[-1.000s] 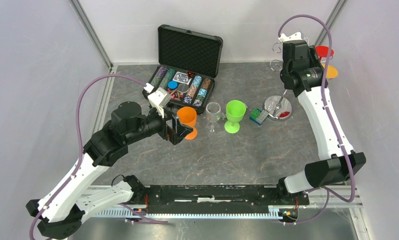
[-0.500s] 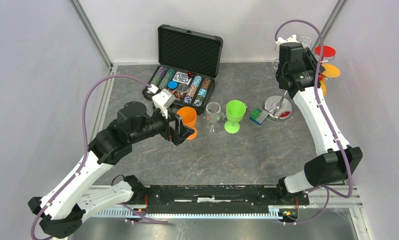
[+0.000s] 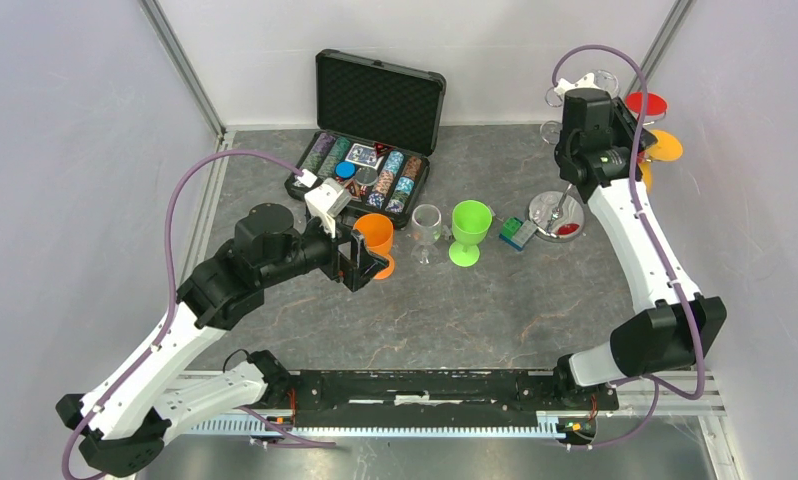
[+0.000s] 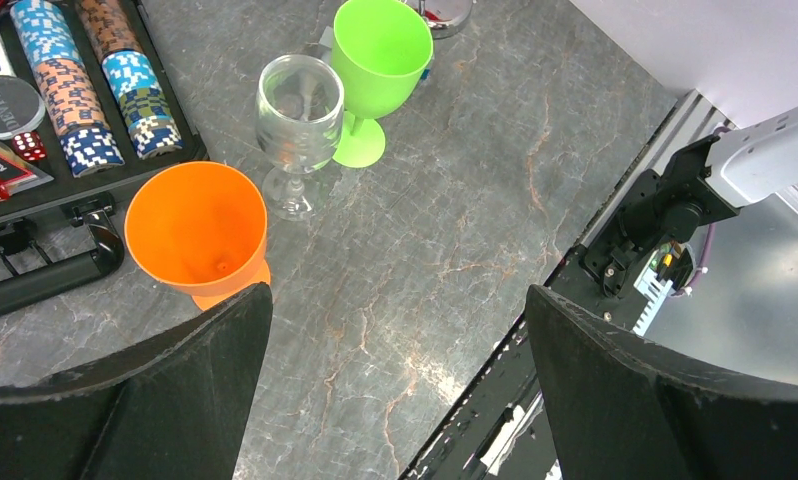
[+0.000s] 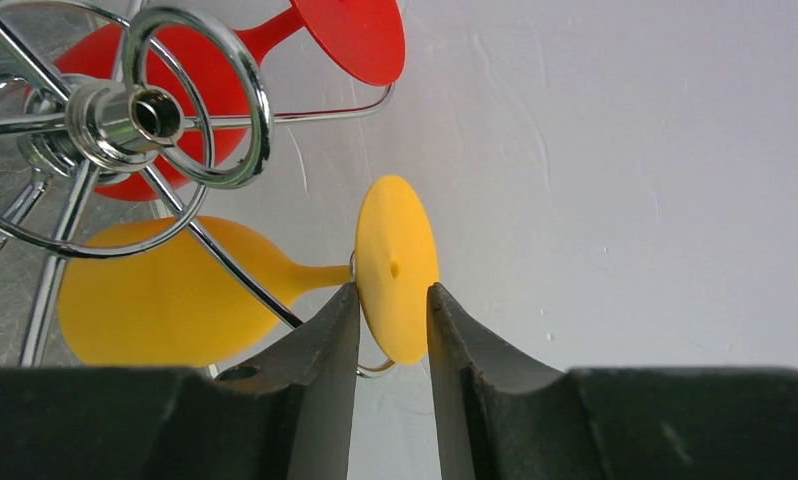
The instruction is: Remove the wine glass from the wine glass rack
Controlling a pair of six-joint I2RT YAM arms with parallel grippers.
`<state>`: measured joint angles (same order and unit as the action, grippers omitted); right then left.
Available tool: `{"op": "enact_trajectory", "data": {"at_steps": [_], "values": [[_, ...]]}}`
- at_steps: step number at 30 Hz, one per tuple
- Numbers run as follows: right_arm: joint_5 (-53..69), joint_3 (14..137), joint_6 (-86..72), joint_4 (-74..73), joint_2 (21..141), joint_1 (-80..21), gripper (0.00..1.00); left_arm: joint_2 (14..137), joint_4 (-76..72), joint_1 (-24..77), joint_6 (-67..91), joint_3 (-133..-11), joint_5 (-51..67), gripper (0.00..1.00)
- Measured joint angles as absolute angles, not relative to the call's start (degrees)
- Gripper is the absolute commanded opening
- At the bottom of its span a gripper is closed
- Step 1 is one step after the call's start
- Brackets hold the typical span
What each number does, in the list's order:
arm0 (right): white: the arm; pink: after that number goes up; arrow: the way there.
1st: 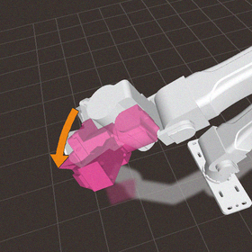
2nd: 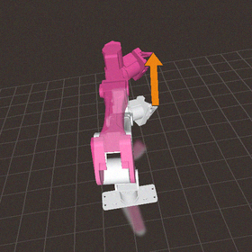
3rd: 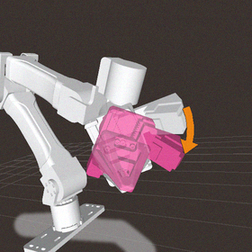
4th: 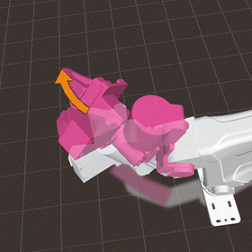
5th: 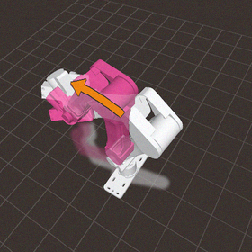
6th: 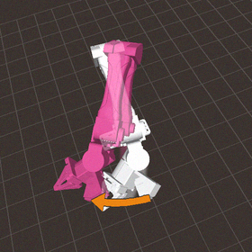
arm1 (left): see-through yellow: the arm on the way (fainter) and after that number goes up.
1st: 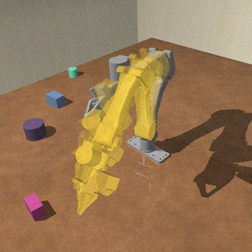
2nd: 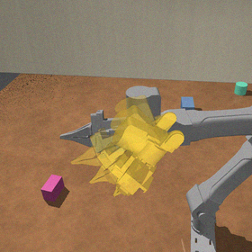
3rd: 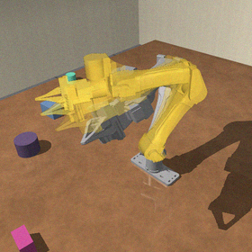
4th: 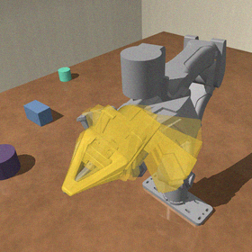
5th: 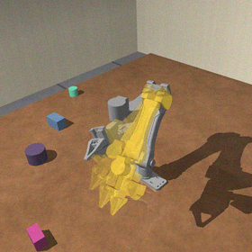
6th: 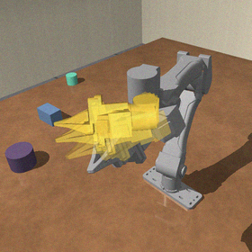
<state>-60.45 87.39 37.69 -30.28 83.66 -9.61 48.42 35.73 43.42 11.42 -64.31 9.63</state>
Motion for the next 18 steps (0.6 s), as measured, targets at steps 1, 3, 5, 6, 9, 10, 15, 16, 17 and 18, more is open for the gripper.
{"op": "enact_trajectory", "data": {"at_steps": [1, 3, 5, 6, 9, 10, 15, 16, 17, 18], "values": [[-60.3, 87.2, 37.8, -30.2, 83.4, -9.6, 0.36, 48.4, 35.7, 43.4, 11.4, -64.3, 9.6, 1.0], [-60.1, 86.8, 38.1, -29.9, 83.2, -9.6, 0.35, 48.3, 35.7, 43.4, 11.4, -64.3, 9.6, 1.0], [-60.1, 86.4, 38.5, -29.3, 83.0, -9.6, 0.35, 48.2, 35.7, 43.4, 11.4, -64.3, 9.6, 1.0], [-60.2, 86.2, 38.7, -29.0, 83.0, -9.6, 0.34, 48.2, 35.7, 43.4, 11.4, -64.2, 9.6, 1.0], [-61.5, 85.4, 39.4, -27.2, 83.0, -9.6, 0.33, 48.1, 35.7, 43.4, 11.2, -64.2, 9.5, 1.0], [-62.1, 85.1, 39.8, -26.6, 83.0, -9.6, 0.31, 48.1, 35.6, 43.4, 11.1, -64.2, 9.3, 1.0], [-65.5, 82.5, 42.7, -21.8, 83.1, -9.6, 0.24, 48.0, 35.7, 43.1, 11.0, -64.2, 9.1, 1.0], [-66.0, 82.3, 43.1, -21.1, 83.2, -9.6, 0.23, 47.9, 35.7, 43.1, 11.0, -64.1, 9.1, 1.0], [-66.3, 82.1, 43.5, -20.5, 83.3, -9.6, 0.23, 47.9, 35.6, 43.1, 11.0, -64.1, 9.1, 1.0], [-66.6, 82.1, 43.9, -20.1, 83.3, -9.6, 0.22, 47.8, 35.7, 43.1, 11.0, -64.1, 9.1, 1.0]]}}
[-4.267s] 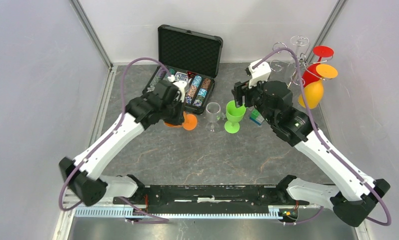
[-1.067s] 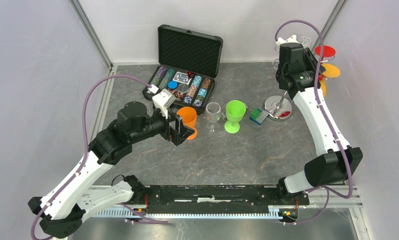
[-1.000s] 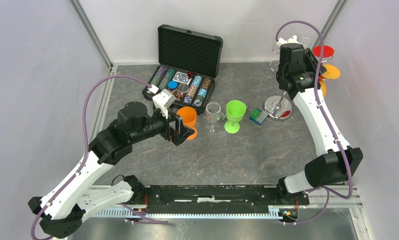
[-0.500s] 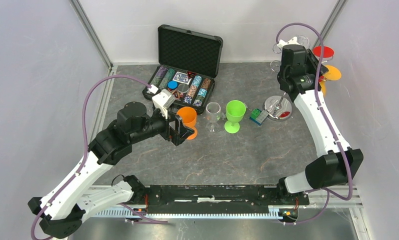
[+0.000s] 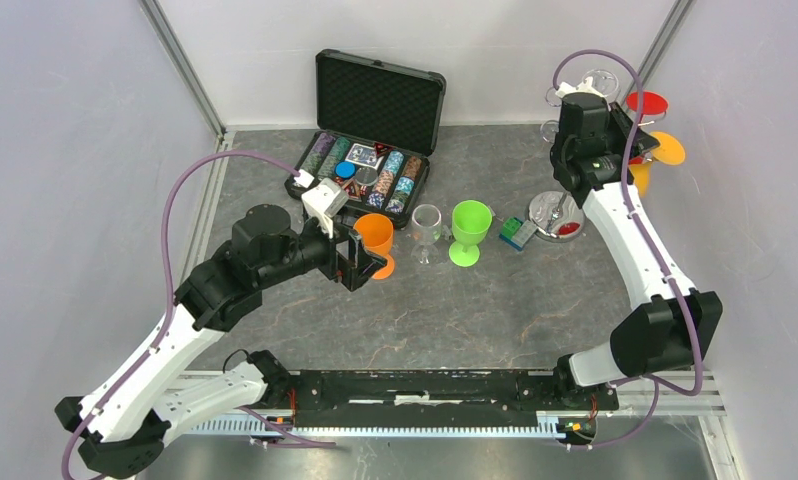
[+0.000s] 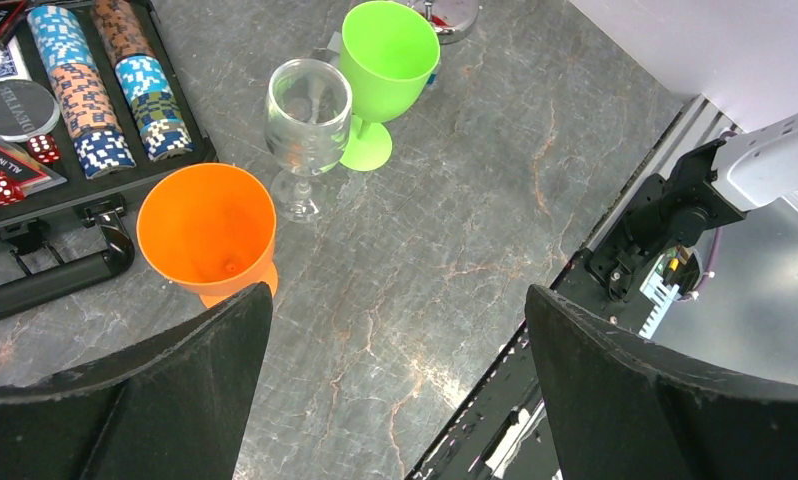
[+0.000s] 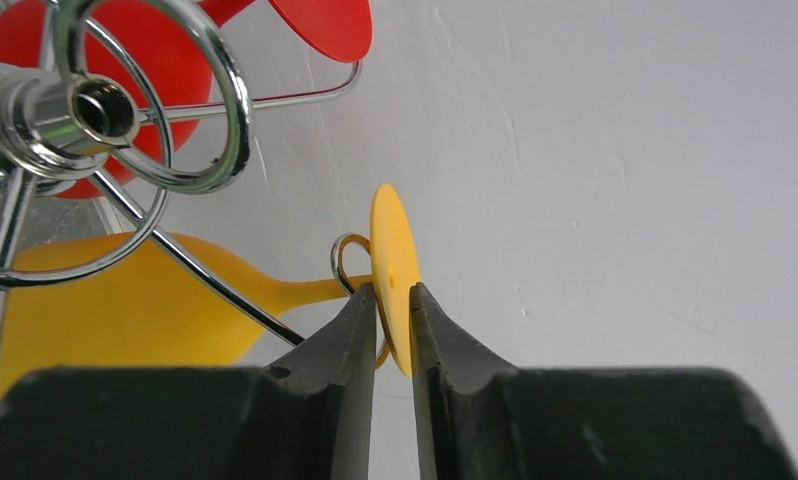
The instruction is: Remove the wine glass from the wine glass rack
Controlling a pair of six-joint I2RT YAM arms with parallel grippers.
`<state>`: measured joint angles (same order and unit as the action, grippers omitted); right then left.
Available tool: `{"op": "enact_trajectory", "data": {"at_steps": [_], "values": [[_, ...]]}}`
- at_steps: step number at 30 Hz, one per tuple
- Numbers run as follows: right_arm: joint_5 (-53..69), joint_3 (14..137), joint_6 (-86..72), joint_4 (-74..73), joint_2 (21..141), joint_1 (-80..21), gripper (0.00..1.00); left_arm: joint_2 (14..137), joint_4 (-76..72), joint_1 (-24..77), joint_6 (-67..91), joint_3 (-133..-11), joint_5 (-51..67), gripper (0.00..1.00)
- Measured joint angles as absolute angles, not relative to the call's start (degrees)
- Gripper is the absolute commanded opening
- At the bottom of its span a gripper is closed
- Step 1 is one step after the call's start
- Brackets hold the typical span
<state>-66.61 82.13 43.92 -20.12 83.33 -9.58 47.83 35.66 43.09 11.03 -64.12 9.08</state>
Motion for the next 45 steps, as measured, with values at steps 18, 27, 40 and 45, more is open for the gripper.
{"op": "enact_trajectory", "data": {"at_steps": [18, 27, 40, 45], "values": [[-67.9, 82.2, 46.3, -19.4, 83.4, -9.7, 0.0, 47.1, 35.6, 42.8, 11.0, -64.1, 9.1, 1.0], [-69.0, 82.8, 46.7, -20.7, 83.4, -10.5, 0.0, 47.0, 35.6, 42.7, 11.0, -64.1, 9.1, 1.0], [-64.3, 84.2, 41.9, -29.7, 81.2, -13.7, 0.0, 46.6, 35.4, 42.2, 11.0, -63.9, 9.1, 1.0], [-63.2, 85.9, 40.3, -32.1, 81.2, -15.4, 0.0, 46.6, 35.4, 42.1, 11.0, -63.7, 9.1, 1.0]]}}
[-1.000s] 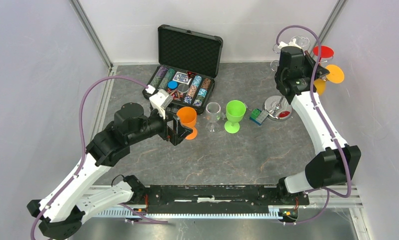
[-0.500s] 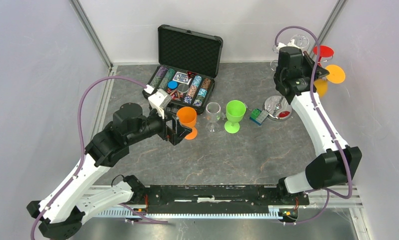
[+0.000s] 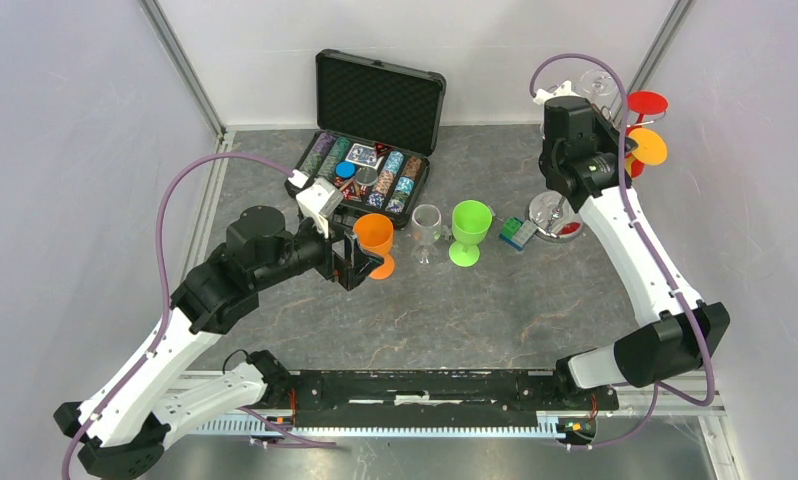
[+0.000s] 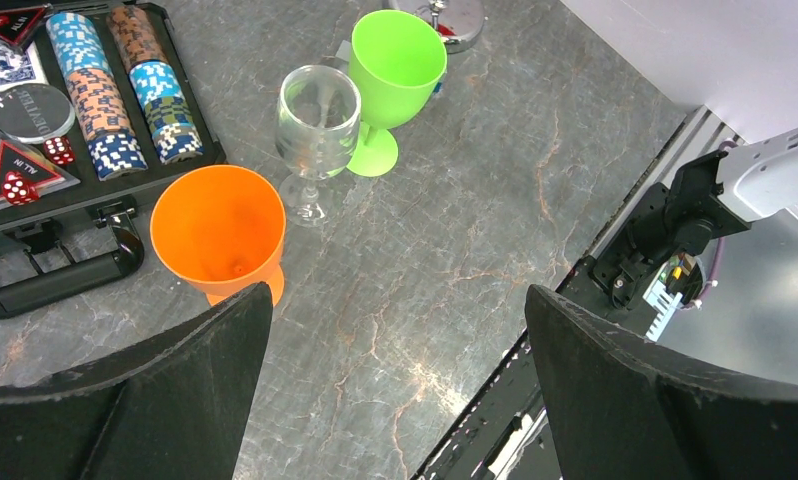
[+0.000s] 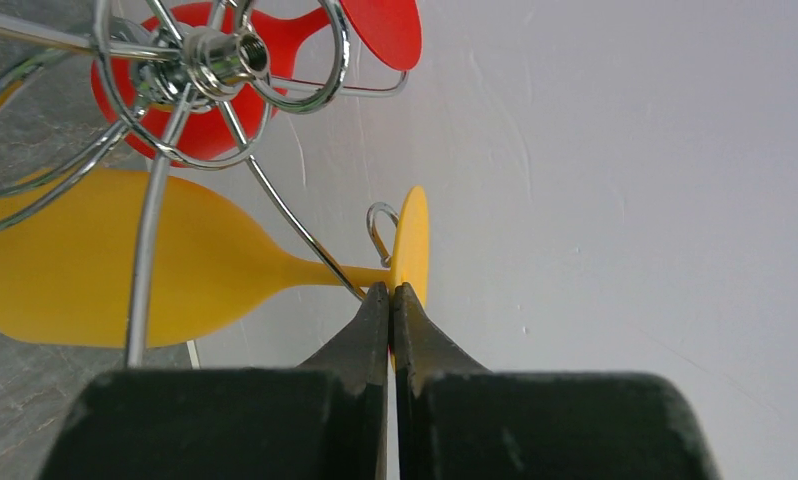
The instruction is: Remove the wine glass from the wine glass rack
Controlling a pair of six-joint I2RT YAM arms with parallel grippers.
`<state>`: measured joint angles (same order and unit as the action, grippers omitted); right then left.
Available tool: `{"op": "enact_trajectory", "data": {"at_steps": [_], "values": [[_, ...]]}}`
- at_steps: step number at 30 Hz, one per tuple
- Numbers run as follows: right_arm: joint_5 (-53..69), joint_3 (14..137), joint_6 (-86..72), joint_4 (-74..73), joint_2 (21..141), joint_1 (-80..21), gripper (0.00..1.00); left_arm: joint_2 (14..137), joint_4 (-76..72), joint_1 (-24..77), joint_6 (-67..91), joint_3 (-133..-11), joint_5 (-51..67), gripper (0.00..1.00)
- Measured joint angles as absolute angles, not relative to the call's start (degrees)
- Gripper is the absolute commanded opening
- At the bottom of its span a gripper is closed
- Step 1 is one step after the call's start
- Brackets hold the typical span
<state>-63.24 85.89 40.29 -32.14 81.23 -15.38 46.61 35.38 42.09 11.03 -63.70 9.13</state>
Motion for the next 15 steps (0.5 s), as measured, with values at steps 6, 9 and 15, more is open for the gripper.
{"op": "enact_trajectory", "data": {"at_steps": [6, 9, 15], "values": [[-63.0, 86.3, 39.6, -33.4, 81.5, -16.2, 0.0, 46.6, 35.4, 42.1, 11.0, -63.7, 9.1, 1.0], [-63.0, 86.7, 40.5, -32.2, 82.3, -16.2, 0.0, 46.6, 35.4, 42.1, 11.0, -63.7, 9.2, 1.0], [-61.3, 87.4, 44.2, -26.4, 84.1, -16.1, 0.0, 46.6, 35.4, 42.1, 11.0, -63.7, 9.2, 1.0]]}}
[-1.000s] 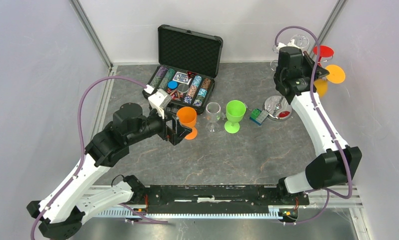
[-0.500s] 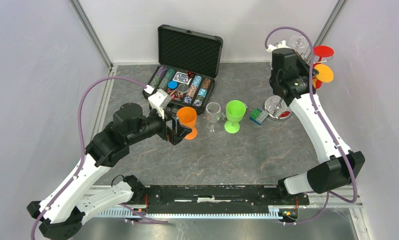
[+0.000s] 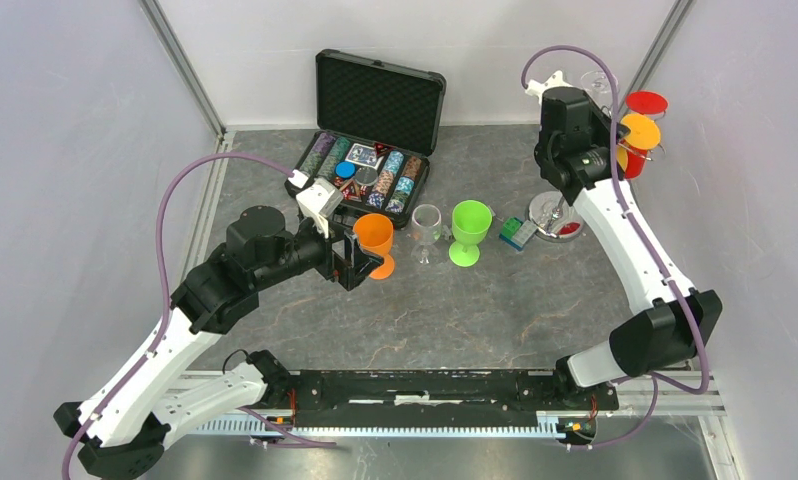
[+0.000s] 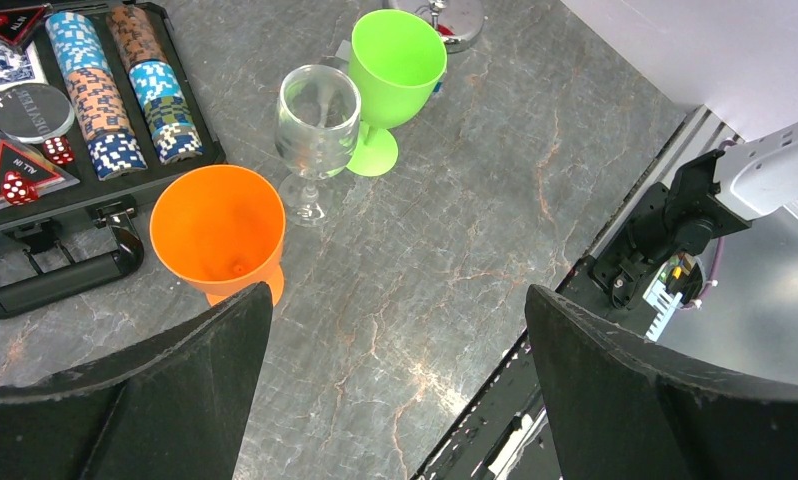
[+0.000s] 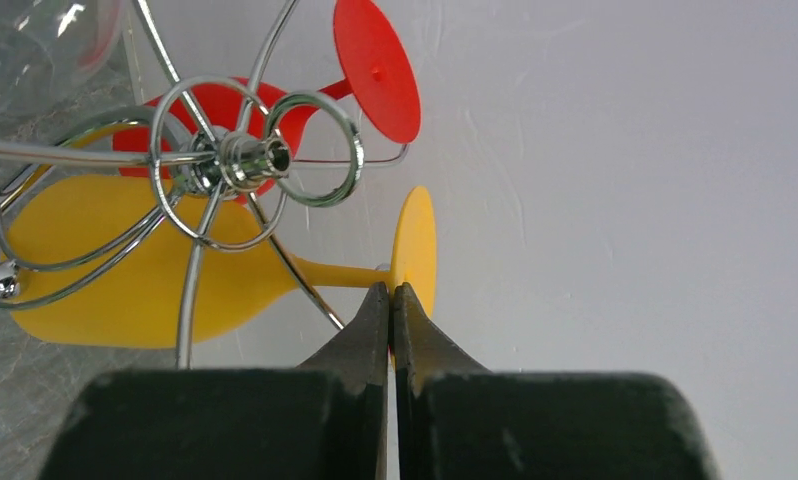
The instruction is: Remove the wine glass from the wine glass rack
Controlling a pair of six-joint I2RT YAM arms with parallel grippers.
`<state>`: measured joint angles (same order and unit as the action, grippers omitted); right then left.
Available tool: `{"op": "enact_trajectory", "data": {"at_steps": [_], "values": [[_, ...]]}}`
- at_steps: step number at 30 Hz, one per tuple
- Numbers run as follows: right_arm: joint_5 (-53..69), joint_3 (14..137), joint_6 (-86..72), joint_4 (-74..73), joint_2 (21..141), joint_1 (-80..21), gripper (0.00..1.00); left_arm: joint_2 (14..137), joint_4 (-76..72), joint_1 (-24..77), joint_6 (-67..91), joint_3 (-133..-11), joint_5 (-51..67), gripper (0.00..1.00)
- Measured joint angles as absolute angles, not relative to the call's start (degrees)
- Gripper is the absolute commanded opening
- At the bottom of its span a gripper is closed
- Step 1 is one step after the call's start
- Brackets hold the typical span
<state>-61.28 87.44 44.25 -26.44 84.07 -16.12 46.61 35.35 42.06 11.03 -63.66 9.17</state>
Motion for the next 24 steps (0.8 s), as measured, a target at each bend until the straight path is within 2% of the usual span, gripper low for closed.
{"op": "enact_trajectory", "data": {"at_steps": [8, 24], "values": [[-60.8, 89.2, 49.1, -20.2, 84.6, -14.0, 0.0, 46.6, 35.3, 41.8, 11.0, -63.5, 9.2, 1.0], [-68.3, 86.5, 53.5, -11.8, 85.4, -7.7, 0.0, 46.9, 34.7, 41.8, 11.0, -63.4, 9.6, 1.0]]}}
